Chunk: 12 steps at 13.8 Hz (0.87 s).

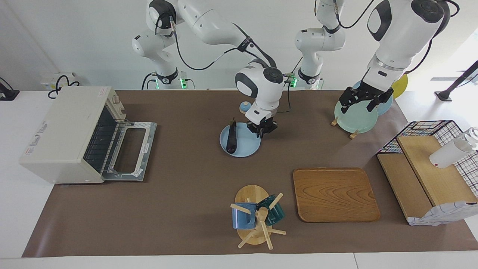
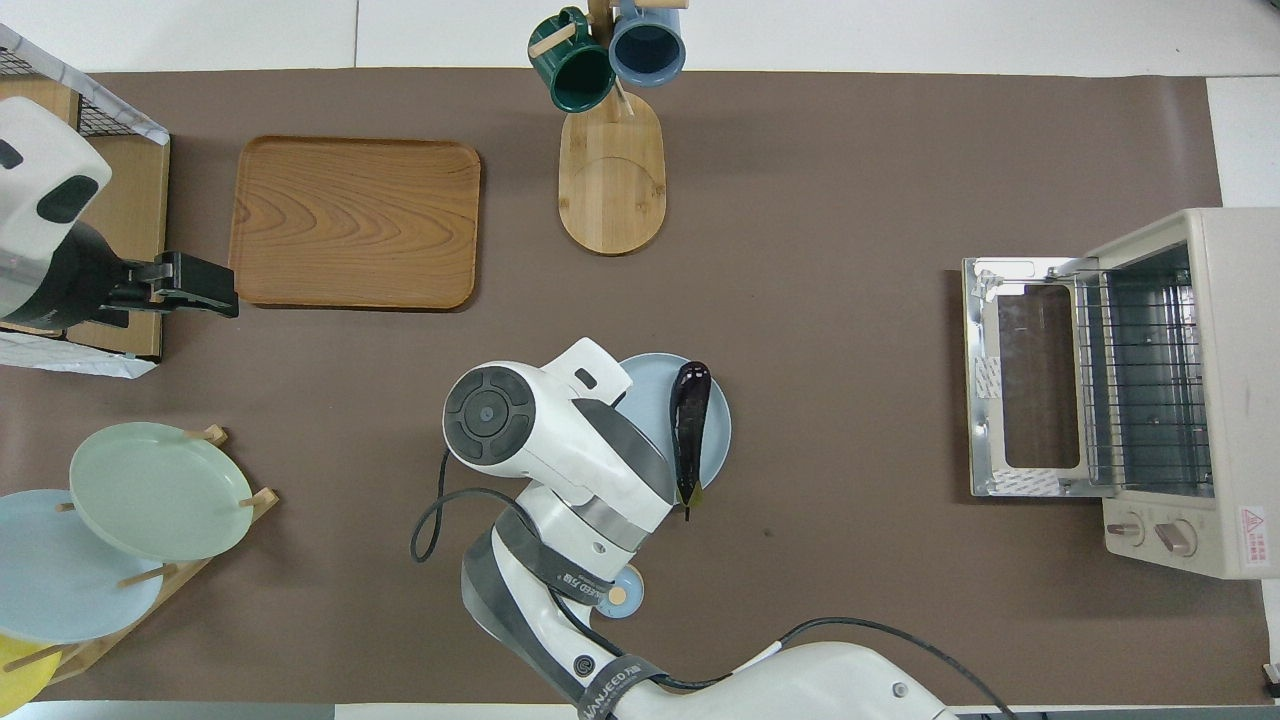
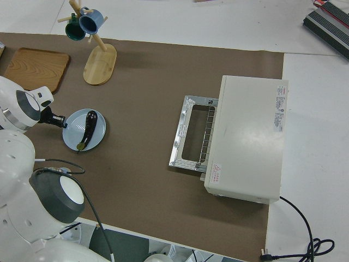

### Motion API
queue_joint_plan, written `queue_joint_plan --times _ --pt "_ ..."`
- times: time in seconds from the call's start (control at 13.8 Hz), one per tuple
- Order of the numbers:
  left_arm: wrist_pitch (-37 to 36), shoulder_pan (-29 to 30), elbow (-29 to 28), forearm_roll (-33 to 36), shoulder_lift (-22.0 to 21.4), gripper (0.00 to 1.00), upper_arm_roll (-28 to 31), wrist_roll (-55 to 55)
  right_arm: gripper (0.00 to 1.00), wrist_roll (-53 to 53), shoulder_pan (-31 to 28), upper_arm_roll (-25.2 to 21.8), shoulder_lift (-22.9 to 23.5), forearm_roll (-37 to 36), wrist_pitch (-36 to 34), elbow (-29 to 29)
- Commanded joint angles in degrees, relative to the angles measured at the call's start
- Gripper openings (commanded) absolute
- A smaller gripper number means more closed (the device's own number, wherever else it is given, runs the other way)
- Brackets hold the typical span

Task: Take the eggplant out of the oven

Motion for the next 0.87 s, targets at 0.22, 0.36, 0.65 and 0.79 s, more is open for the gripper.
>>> queue_joint_plan --times 0.22,0.36,0.65,0.79 --pt "0.49 0.76 -0.55 0.25 -0.89 1.00 -0.42 0.57 0.69 -7.40 -3.22 -0.58 -5.38 -0.07 -7.16 2.00" --pt "0.57 0.76 -0.55 0.25 -0.89 1.00 -0.42 0.57 0.60 -14.85 -8.84 -0.49 -9.52 -0.16 -13.66 1.56" --pt "1.27 -0.47 -1.60 0.16 -1.33 1.00 -0.77 0.30 0.06 -18.76 -16.41 -0.66 -12.87 -1.72 -22.48 -1.77" --pt "2.85 -4.06 -4.32 -0.97 -2.55 1.00 -0.86 -2.23 0.00 -19.55 -19.39 -0.58 -15.24 -5.41 -20.74 -8.50"
